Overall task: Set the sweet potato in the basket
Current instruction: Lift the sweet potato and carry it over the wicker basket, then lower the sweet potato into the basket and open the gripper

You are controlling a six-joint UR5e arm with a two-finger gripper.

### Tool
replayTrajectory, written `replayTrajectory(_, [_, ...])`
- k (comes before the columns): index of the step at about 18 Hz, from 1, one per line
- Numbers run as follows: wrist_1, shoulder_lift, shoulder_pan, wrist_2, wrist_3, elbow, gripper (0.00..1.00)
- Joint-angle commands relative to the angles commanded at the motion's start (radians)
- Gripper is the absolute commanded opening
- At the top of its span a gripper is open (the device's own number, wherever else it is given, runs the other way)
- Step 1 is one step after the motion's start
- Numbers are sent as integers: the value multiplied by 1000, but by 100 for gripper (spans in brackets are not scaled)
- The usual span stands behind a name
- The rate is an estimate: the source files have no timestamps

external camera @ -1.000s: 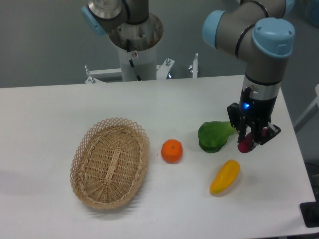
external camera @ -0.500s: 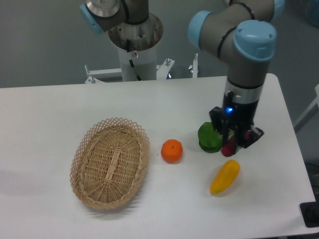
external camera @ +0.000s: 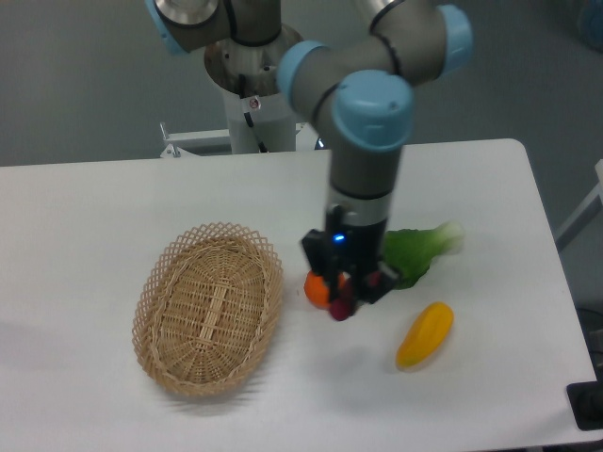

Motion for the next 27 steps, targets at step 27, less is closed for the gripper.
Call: replayTrajectory(27, [213, -143, -269, 230, 121, -224, 35])
